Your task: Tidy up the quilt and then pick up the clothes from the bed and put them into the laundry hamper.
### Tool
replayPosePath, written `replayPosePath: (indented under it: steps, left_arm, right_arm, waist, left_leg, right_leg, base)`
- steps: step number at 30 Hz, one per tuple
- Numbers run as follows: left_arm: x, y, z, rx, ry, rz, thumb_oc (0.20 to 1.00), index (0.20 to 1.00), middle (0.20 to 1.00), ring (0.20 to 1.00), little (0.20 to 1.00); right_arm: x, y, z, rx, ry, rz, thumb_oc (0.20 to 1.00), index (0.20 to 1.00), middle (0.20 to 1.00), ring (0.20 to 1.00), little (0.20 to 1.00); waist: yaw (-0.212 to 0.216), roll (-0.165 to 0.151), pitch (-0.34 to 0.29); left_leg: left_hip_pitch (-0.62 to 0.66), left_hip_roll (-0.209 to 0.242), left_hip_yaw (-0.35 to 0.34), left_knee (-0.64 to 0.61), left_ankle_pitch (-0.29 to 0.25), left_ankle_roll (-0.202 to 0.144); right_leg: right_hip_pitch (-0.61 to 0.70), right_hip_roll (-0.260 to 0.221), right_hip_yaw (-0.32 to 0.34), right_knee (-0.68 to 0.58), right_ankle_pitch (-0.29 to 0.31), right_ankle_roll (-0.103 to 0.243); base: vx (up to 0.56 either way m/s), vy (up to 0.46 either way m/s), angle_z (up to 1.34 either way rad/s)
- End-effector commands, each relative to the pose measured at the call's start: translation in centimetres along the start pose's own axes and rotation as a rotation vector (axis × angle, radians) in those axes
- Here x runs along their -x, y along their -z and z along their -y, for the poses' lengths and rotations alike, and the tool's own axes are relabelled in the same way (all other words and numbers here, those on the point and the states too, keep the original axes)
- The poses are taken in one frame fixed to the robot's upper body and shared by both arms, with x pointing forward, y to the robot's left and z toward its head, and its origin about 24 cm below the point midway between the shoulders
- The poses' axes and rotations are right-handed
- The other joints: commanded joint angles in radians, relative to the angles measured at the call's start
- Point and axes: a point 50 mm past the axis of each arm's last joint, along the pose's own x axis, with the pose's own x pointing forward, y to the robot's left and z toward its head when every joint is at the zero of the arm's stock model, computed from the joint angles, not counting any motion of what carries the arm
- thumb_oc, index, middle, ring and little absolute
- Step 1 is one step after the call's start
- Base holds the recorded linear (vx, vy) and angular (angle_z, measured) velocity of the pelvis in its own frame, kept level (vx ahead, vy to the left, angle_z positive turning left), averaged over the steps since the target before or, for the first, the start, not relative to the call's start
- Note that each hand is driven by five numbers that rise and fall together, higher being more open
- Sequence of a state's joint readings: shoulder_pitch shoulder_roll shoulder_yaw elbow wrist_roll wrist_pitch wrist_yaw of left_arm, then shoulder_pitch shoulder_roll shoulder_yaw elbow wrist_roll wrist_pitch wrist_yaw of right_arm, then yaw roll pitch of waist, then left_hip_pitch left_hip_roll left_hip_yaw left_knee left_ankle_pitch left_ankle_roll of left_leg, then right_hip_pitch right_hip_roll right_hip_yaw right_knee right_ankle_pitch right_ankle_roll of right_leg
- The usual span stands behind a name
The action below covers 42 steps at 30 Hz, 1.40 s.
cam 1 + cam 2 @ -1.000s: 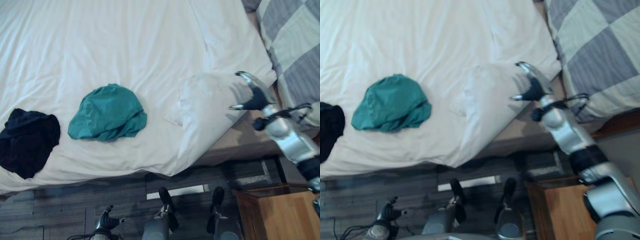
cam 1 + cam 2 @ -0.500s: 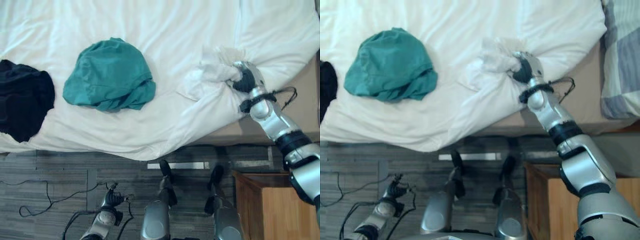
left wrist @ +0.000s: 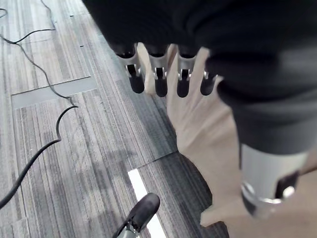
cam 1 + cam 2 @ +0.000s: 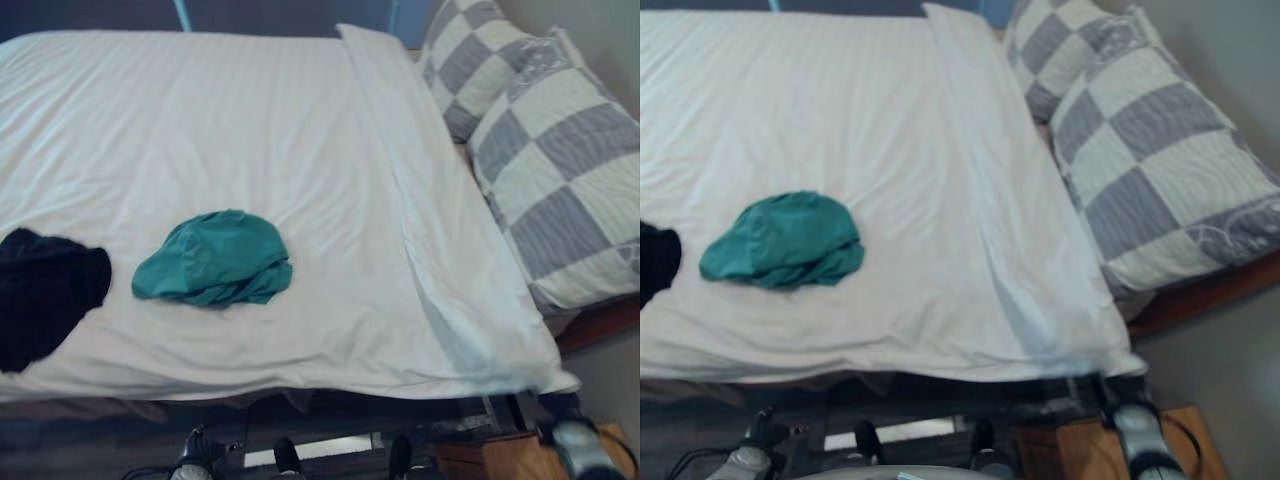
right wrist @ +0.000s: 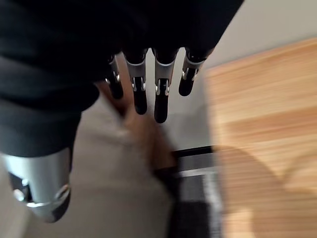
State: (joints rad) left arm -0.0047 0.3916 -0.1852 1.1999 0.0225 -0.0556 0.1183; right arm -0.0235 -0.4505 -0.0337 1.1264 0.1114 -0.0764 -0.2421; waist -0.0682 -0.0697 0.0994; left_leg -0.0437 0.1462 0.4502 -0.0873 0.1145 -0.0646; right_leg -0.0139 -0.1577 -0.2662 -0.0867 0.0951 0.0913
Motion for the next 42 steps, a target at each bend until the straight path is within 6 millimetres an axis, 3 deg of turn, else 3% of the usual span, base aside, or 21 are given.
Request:
replayPosePath:
  steps: [1,5,8,10,11,12,14,15,16,17,18,20,21,28,32,34,35,36,40,41,42]
  left_arm:
    - [-0.3,-0.4,-0.7,0.039,-0.028,-0.029,1.000,1.000,1.000,1.000,1.000]
    - [-0.4,-0.4,-1.4,0.052,-0.043,-0.030,1.000,1.000,1.000,1.000,1.000]
    - [-0.3,-0.4,-1.8,0.054,-0.054,-0.016,1.000,1.000,1.000,1.000,1.000]
    - [-0.3,-0.3,-1.7,0.056,-0.052,-0.014,1.000,1.000,1.000,1.000,1.000]
    - [-0.1,0.3,-1.2,0.054,-0.041,-0.017,1.000,1.000,1.000,1.000,1.000]
    - [-0.1,0.3,-1.1,0.054,-0.040,-0.017,1.000,1.000,1.000,1.000,1.000]
    - [0.0,0.4,-0.7,0.046,-0.026,-0.010,1.000,1.000,1.000,1.000,1.000]
    - [-0.1,0.0,-0.5,0.027,-0.019,0.006,1.000,1.000,1.000,1.000,1.000]
    - [-0.1,-0.5,-0.3,0.022,-0.017,0.019,1.000,1.000,1.000,1.000,1.000]
    - [-0.1,-0.5,-0.3,0.025,-0.017,0.019,1.000,1.000,1.000,1.000,1.000]
    - [-0.4,-2.2,-0.1,0.020,-0.023,0.066,1.000,1.000,1.000,1.000,1.000]
    - [-0.5,-3.2,-0.1,0.030,-0.031,0.090,1.000,1.000,1.000,1.000,1.000]
    - [-0.6,-5.0,0.0,0.028,-0.041,0.145,1.000,1.000,1.000,1.000,1.000]
    - [-0.6,-6.8,-0.7,0.098,-0.079,0.220,1.000,1.000,1.000,1.000,1.000]
    - [-0.5,-7.7,-1.1,0.159,-0.087,0.257,1.000,1.000,1.000,1.000,1.000]
    - [-0.4,-8.2,-1.6,0.188,-0.095,0.286,1.000,1.000,1.000,1.000,1.000]
    - [-0.4,-8.1,-1.6,0.187,-0.095,0.284,1.000,1.000,1.000,1.000,1.000]
    - [-0.4,-8.5,-1.6,0.196,-0.101,0.280,1.000,1.000,1.000,1.000,1.000]
    - [-0.7,-8.5,-0.6,0.148,-0.095,0.234,1.000,1.000,1.000,1.000,1.000]
    - [-0.7,-8.6,-0.1,0.120,-0.083,0.227,1.000,1.000,1.000,1.000,1.000]
    - [-0.7,-8.5,0.0,0.118,-0.083,0.225,1.000,1.000,1.000,1.000,1.000]
  right_arm:
    - [0.1,2.6,3.0,-0.116,0.107,-0.118,1.000,1.000,1.000,1.000,1.000]
    - [0.4,4.1,5.6,-0.201,0.211,-0.172,1.000,1.000,1.000,1.000,1.000]
    - [-0.1,-0.3,11.4,-0.268,0.414,0.014,1.000,1.000,1.000,1.000,1.000]
    - [0.0,-2.2,12.4,-0.270,0.447,0.099,1.000,1.000,1.000,1.000,1.000]
    - [0.7,-6.9,14.1,-0.268,0.500,0.312,0.200,0.200,0.200,0.200,0.200]
    - [0.7,-6.9,14.1,-0.267,0.501,0.311,0.200,0.200,0.200,0.200,0.200]
    - [1.8,-12.5,14.5,-0.202,0.512,0.534,0.200,0.200,0.200,0.200,0.200]
    - [3.3,-17.2,14.2,-0.155,0.505,0.725,0.200,0.200,0.200,0.200,0.200]
    - [4.4,-19.7,13.7,-0.137,0.493,0.828,0.200,0.200,0.200,0.200,0.200]
    - [4.4,-19.8,13.7,-0.136,0.493,0.830,0.200,0.200,0.200,0.200,0.200]
    - [6.6,-24.1,12.4,-0.145,0.463,1.010,0.200,0.200,0.200,0.200,0.200]
    - [7.5,-25.9,11.8,-0.173,0.447,1.072,0.200,0.200,0.200,0.200,0.200]
    - [9.3,-29.1,10.3,-0.208,0.403,1.183,0.200,0.200,0.200,0.200,0.200]
    - [11.5,-34.3,7.1,-0.330,0.275,1.274,0.200,0.200,0.200,0.200,0.200]
    - [10.4,-34.0,6.2,-0.360,0.249,1.204,0.200,0.200,0.200,0.200,0.200]
    - [6.8,-30.2,3.2,-0.362,0.163,1.002,0.200,0.200,0.200,0.200,0.200]
    - [6.7,-30.1,3.2,-0.362,0.162,1.000,0.200,0.200,0.200,0.200,0.200]
    - [4.1,-25.3,-0.1,-0.332,0.079,0.816,0.200,0.200,0.200,0.200,0.200]
    - [1.0,-13.2,-5.0,-0.168,-0.055,0.409,0.200,0.200,0.200,0.200,0.200]
    - [0.7,-9.0,-5.8,-0.087,-0.097,0.276,1.000,1.000,1.000,1.000,1.000]
    - [0.7,-8.9,-5.8,-0.086,-0.097,0.275,1.000,1.000,1.000,1.000,1.000]
  waist:
    - [-0.032,0.042,0.010]
    - [-0.045,0.039,-0.003]
    - [-0.054,0.039,-0.009]
    - [-0.054,0.039,-0.008]
    - [-0.050,0.041,-0.008]
    - [-0.050,0.041,-0.008]
    - [-0.042,0.044,-0.003]
    - [-0.028,0.046,0.010]
    - [-0.025,0.047,0.021]
    - [-0.027,0.048,0.022]
    - [-0.010,0.052,0.078]
    - [-0.008,0.054,0.108]
    - [0.011,0.056,0.169]
    - [0.050,0.102,0.282]
    - [0.058,0.128,0.302]
    - [0.060,0.146,0.308]
    - [0.061,0.145,0.306]
    - [0.051,0.143,0.290]
    - [0.018,0.120,0.234]
    - [0.007,0.112,0.212]
    - [0.007,0.111,0.214]
  left_leg:
    - [0.050,0.063,0.008,0.010,-0.069,-0.049]
    - [0.063,0.063,0.013,0.008,-0.074,-0.050]
    - [0.073,0.059,0.016,0.006,-0.083,-0.048]
    - [0.074,0.057,0.017,0.006,-0.084,-0.048]
    - [0.075,0.055,0.017,0.006,-0.087,-0.046]
    - [0.075,0.055,0.017,0.006,-0.087,-0.045]
    - [0.072,0.053,0.017,0.007,-0.087,-0.043]
    - [0.064,0.053,0.014,0.008,-0.084,-0.044]
    - [0.055,0.053,0.011,0.009,-0.082,-0.044]
    - [0.054,0.054,0.011,0.009,-0.082,-0.044]
    - [0.008,0.058,-0.006,0.032,-0.077,-0.045]
    - [-0.037,0.068,-0.019,0.075,-0.084,-0.046]
    - [-0.108,0.086,-0.033,0.141,-0.093,-0.051]
    - [-0.340,0.118,-0.049,0.251,-0.099,-0.059]
    - [-0.449,0.127,-0.057,0.310,-0.107,-0.055]
    - [-0.493,0.129,-0.068,0.351,-0.119,-0.048]
    - [-0.495,0.130,-0.069,0.352,-0.120,-0.048]
    - [-0.480,0.126,-0.073,0.348,-0.127,-0.044]
    - [-0.382,0.101,-0.074,0.277,-0.130,-0.043]
    - [-0.336,0.093,-0.075,0.250,-0.128,-0.043]
    - [-0.329,0.092,-0.075,0.245,-0.126,-0.043]
  right_leg:
    - [-0.006,-0.004,0.008,0.017,-0.106,0.049]
    - [0.004,-0.009,0.008,0.015,-0.101,0.056]
    - [0.009,-0.016,0.013,0.015,-0.093,0.064]
    - [0.009,-0.018,0.014,0.015,-0.093,0.065]
    - [0.007,-0.021,0.014,0.014,-0.093,0.066]
    - [0.007,-0.021,0.014,0.015,-0.093,0.066]
    - [0.003,-0.023,0.014,0.015,-0.093,0.066]
    - [-0.005,-0.025,0.015,0.015,-0.094,0.065]
    - [-0.015,-0.025,0.018,0.017,-0.095,0.064]
    - [-0.016,-0.025,0.018,0.018,-0.096,0.064]
    - [-0.059,-0.030,0.029,0.039,-0.099,0.058]
    - [-0.092,-0.032,0.035,0.064,-0.106,0.051]
    - [-0.149,-0.042,0.045,0.108,-0.110,0.040]
    - [-0.397,-0.066,0.067,0.264,-0.143,0.021]
    - [-0.514,-0.076,0.073,0.347,-0.162,0.011]
    - [-0.555,-0.080,0.070,0.380,-0.171,0.004]
    - [-0.555,-0.080,0.070,0.381,-0.172,0.004]
    - [-0.536,-0.078,0.060,0.368,-0.173,0.001]
    - [-0.434,-0.075,0.043,0.295,-0.159,0.003]
    - [-0.383,-0.071,0.035,0.263,-0.153,0.007]
    - [-0.375,-0.071,0.034,0.258,-0.152,0.008]
  base:
    - [0.03,0.038,-0.18]
    - [0.01,0.050,-0.16]
    - [0.01,0.050,-0.15]
    - [0.00,0.022,-0.06]
    - [0.01,0.014,-0.04]
    - [0.01,0.014,-0.04]
    - [-0.01,-0.002,0.03]
    - [-0.04,-0.012,0.06]
    - [-0.04,-0.016,-0.02]
    - [-0.19,-0.035,-0.03]
    - [-0.17,-0.028,0.07]
    - [-0.26,-0.074,0.18]
    - [-0.26,-0.094,0.29]
    - [-0.18,-0.069,0.08]
    - [-0.11,0.002,0.01]
    - [-0.05,0.032,0.01]
    - [0.02,0.041,0.11]
    - [0.08,0.027,0.05]
    - [0.14,0.006,0.03]
    - [0.16,-0.017,0.05]
    - [0.25,0.009,0.14]
